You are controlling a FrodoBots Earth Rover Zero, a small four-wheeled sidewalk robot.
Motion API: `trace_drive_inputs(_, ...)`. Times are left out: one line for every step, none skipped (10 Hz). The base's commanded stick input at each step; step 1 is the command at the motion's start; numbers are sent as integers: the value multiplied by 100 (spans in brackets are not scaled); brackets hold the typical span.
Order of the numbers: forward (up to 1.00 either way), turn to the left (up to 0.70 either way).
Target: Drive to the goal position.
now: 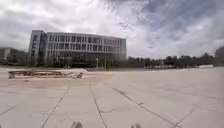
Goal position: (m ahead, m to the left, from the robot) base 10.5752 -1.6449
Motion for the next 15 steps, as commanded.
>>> trace_drive_inputs(70, 0)
trace_drive_inputs(70, -1)
trace_drive_inputs(70, -13)
trace_drive_inputs(70, -27)
trace_drive_inputs(70, -35)
trace_drive_inputs(70, -35)
trace_drive_inputs(70, -35)
trace_drive_inputs(70, -35)
trace_drive_inputs(70, -35)
trace_drive_inputs(70, -35)
trace_drive_inputs(70, -35)
trace_drive_inputs(70, -35)
trace_drive_inputs(70, -35)
trace_drive_inputs(70, -35)
trace_drive_inputs(70, -31)
